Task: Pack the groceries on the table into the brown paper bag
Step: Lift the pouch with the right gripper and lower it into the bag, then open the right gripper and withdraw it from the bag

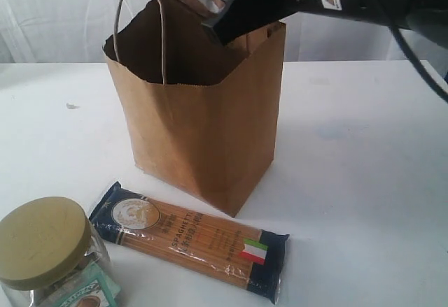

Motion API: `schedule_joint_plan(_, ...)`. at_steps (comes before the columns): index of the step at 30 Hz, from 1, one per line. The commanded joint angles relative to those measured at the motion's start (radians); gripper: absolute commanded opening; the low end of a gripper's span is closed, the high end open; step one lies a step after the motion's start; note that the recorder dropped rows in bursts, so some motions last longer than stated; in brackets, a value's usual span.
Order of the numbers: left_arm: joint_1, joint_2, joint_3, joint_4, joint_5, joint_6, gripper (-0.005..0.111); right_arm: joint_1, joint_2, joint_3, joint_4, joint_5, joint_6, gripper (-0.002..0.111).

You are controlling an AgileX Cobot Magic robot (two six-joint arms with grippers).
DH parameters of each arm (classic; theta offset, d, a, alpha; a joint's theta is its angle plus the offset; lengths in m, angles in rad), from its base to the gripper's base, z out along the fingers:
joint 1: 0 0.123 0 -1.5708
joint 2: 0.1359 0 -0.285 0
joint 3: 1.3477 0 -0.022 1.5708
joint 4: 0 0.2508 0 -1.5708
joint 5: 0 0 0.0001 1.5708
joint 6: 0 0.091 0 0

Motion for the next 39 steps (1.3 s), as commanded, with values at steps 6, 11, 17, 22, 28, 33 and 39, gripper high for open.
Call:
schedule_joint_plan(6, -0.005, -0.004, 0.004, -0.007, -0.005, -0.001, 0.000, -0.019, 0.087, -0.017, -0.008, -0.053, 0.064, 0.000)
schedule_joint_plan(11, -0.005, -0.004, 0.004, -0.007, -0.005, -0.001, 0.000, -0.019, 0.110, -0.017, -0.006, -0.006, 0.076, 0.000)
schedule_joint_plan(17, -0.005, -0.004, 0.004, -0.007, -0.005, -0.001, 0.000, -0.019, 0.119, -0.017, -0.006, 0.009, 0.079, 0.013)
schedule_joint_plan(22, -0.005, -0.004, 0.004, -0.007, -0.005, -0.001, 0.000, -0.019, 0.119, -0.017, -0.006, 0.013, 0.123, 0.040)
schedule_joint_plan(28, -0.005, -0.004, 0.004, -0.007, -0.005, -0.001, 0.000, -0.019, 0.119, -0.017, -0.006, 0.013, 0.123, 0.056)
schedule_joint_plan(33, -0.005, -0.004, 0.004, -0.007, -0.005, -0.001, 0.000, -0.019, 0.119, -0.017, -0.006, 0.004, 0.123, 0.056)
schedule_joint_plan(39, -0.005, -0.004, 0.004, -0.007, -0.005, -0.001, 0.000, -0.019, 0.119, -0.017, -0.006, 0.007, 0.123, 0.056)
